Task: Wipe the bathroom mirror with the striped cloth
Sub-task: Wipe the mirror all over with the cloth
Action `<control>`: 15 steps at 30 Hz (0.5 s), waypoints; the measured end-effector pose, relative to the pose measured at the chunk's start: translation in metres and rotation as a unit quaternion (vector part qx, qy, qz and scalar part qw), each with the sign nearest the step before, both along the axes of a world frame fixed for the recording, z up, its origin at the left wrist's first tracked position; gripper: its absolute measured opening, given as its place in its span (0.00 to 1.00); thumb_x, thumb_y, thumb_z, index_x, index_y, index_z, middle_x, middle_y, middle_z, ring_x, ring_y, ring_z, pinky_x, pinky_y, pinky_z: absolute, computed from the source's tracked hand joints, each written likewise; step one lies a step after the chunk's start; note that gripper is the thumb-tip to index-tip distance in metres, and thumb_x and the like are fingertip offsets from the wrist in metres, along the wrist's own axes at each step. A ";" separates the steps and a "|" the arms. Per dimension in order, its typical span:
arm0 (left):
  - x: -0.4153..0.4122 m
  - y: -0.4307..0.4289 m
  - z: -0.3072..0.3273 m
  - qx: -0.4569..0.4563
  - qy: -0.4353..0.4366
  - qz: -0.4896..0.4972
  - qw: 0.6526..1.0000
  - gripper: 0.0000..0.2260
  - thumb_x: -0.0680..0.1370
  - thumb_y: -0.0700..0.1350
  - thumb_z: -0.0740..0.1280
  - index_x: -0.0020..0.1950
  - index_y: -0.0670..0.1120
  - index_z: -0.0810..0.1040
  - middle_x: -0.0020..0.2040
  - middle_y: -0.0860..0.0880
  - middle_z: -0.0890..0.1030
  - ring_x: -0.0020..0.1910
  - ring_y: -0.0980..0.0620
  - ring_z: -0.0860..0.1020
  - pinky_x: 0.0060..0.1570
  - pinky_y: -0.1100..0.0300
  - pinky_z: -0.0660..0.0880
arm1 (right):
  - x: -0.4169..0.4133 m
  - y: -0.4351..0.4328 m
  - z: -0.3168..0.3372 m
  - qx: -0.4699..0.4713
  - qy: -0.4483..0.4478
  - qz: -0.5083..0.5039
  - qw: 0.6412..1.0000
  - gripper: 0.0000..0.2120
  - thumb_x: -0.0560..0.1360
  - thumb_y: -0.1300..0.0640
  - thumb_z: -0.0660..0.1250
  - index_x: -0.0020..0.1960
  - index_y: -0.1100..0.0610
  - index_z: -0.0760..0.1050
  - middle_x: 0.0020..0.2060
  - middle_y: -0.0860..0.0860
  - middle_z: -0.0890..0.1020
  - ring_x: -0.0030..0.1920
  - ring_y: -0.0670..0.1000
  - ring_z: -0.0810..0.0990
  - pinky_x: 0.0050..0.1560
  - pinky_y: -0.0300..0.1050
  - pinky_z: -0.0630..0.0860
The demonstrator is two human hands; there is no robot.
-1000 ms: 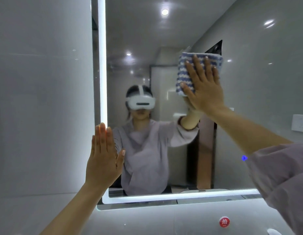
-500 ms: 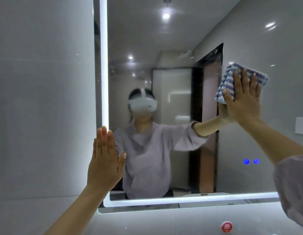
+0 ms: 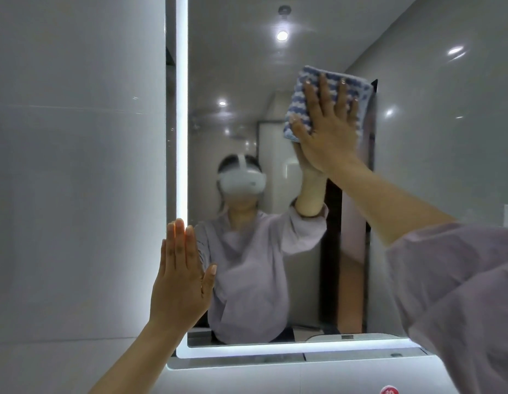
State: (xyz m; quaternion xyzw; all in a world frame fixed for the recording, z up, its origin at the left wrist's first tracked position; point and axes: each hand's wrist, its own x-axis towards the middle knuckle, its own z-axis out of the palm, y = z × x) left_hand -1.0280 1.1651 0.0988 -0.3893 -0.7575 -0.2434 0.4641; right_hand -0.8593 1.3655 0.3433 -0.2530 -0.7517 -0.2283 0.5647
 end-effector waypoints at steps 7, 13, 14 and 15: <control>0.000 -0.001 0.001 0.000 -0.010 -0.001 1.000 0.34 0.79 0.58 0.49 0.76 0.36 0.49 0.78 0.39 0.47 0.78 0.42 0.46 0.76 0.54 0.44 | -0.081 -0.082 -0.019 0.079 -0.082 0.016 0.993 0.33 0.79 0.36 0.45 0.79 0.50 0.43 0.79 0.52 0.46 0.77 0.60 0.42 0.74 0.59 0.37; 0.000 0.000 0.002 0.010 -0.018 0.006 1.000 0.35 0.78 0.60 0.49 0.77 0.39 0.50 0.78 0.41 0.49 0.78 0.43 0.48 0.76 0.51 0.49 | -0.116 -0.118 -0.037 0.117 -0.136 0.022 0.984 0.33 0.79 0.36 0.46 0.79 0.51 0.44 0.78 0.52 0.47 0.77 0.60 0.42 0.73 0.58 0.35; 0.000 0.000 0.002 0.009 -0.021 0.006 1.000 0.35 0.78 0.61 0.49 0.77 0.39 0.50 0.79 0.41 0.49 0.78 0.43 0.48 0.76 0.50 0.50 | -0.116 -0.118 -0.036 0.119 -0.137 0.022 0.983 0.33 0.80 0.36 0.46 0.79 0.51 0.44 0.78 0.52 0.47 0.77 0.60 0.42 0.73 0.57 0.35; -0.001 0.001 0.002 0.008 -0.022 0.004 1.000 0.35 0.78 0.61 0.49 0.77 0.39 0.50 0.79 0.41 0.48 0.78 0.43 0.48 0.76 0.50 0.50 | -0.114 -0.117 -0.035 0.121 -0.140 0.021 0.982 0.33 0.79 0.35 0.46 0.79 0.51 0.44 0.78 0.52 0.46 0.77 0.60 0.42 0.74 0.57 0.35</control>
